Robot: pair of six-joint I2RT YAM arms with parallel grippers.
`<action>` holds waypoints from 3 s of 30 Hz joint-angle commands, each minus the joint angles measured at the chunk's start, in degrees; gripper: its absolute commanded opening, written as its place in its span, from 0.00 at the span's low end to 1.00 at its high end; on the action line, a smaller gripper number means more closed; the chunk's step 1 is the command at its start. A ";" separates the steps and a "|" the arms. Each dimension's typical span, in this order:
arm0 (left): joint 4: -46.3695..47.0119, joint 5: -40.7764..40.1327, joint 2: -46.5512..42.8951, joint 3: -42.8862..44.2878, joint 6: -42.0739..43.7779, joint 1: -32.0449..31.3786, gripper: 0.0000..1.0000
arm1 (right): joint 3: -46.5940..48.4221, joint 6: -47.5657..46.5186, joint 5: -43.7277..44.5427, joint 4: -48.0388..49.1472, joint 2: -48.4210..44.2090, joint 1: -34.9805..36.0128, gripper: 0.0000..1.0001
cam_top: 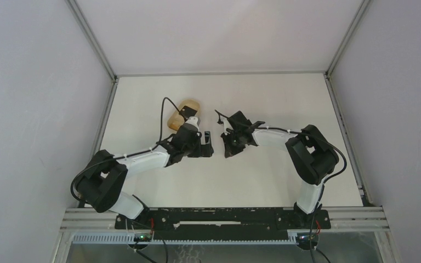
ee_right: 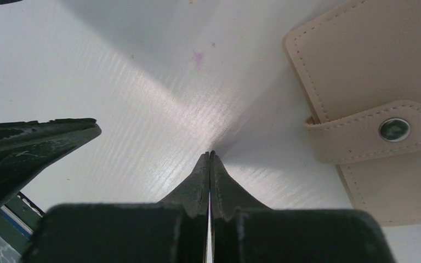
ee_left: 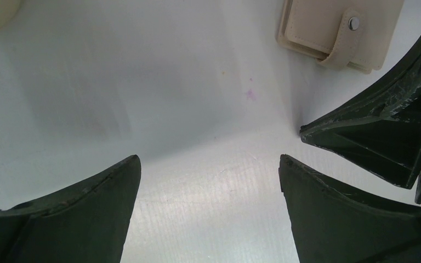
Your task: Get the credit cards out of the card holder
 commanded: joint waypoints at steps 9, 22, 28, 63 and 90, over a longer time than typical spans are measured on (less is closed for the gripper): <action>2.00 -1.38 1.12 -1.06 -2.37 -0.71 1.00 | -2.59 0.53 -3.25 4.61 -9.31 -1.26 0.00; 3.21 -2.11 2.35 -0.90 -3.19 -0.83 0.99 | -10.81 4.13 -6.75 13.37 -17.95 -4.98 0.00; 3.12 -2.16 3.09 -0.46 -3.19 -0.80 0.99 | -11.97 4.86 -7.33 14.65 -18.84 -6.40 0.00; 2.62 -2.06 2.84 0.52 -2.58 -0.79 0.99 | 9.38 12.47 26.49 -5.01 2.47 -1.34 0.55; -0.75 -3.11 -3.10 0.48 -1.71 -0.62 1.00 | -1.92 -2.49 9.41 4.05 -5.63 2.08 0.00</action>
